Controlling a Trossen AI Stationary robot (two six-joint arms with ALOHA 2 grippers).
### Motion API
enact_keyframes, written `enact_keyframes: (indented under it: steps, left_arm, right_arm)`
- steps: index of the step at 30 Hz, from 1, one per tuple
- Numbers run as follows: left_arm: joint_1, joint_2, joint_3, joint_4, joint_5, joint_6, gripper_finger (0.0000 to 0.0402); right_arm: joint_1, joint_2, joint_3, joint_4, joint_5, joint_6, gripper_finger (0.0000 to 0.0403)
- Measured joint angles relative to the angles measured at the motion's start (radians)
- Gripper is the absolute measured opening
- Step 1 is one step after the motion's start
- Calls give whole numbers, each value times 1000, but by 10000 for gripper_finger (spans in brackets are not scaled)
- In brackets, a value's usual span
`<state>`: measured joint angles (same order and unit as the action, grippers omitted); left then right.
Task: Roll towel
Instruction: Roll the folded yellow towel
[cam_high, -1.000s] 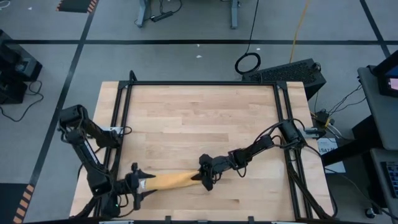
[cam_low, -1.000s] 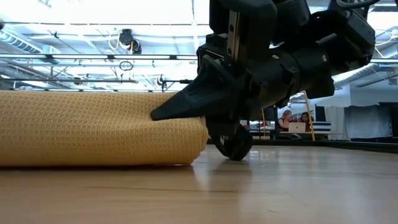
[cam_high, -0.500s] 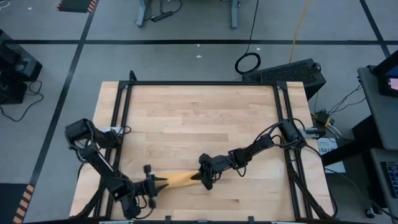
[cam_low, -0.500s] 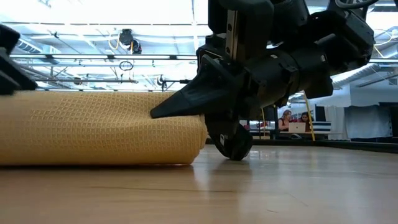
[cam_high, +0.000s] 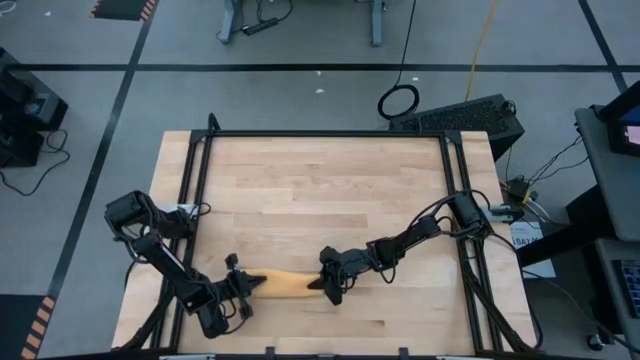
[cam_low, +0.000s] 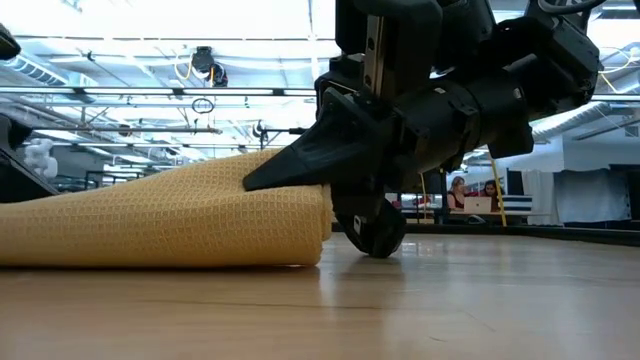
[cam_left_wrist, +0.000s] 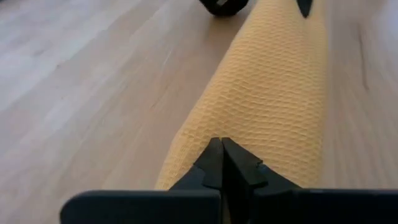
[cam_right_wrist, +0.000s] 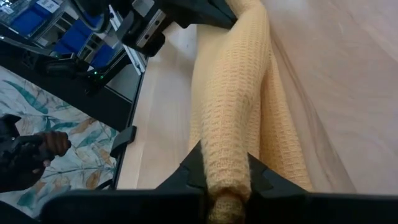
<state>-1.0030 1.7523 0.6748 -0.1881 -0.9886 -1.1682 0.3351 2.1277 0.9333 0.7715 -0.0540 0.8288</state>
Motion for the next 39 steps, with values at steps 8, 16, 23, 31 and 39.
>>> enact_keyframes:
  steps: [8, 16, 23, 31, 39]
  left_arm:
    - [69, -2, -21, 11, 79, -56, 6]
    - [118, -2, -28, 59, 114, -57, 6]
    - [146, -2, -28, 110, 140, -62, 6]
    - [169, -1, -28, 165, 152, -106, 6]
    - [184, -1, -28, 166, 154, -95, 6]
  right_arm:
    - [0, -34, 3, -100, -14, -34, 102]
    - [11, -238, -7, -616, 60, -135, 232]
    - [105, -366, -2, -507, 370, -390, 242]
    - [153, -147, 10, 32, 445, -609, 127]
    - [82, 60, 110, 57, 403, -621, 9]
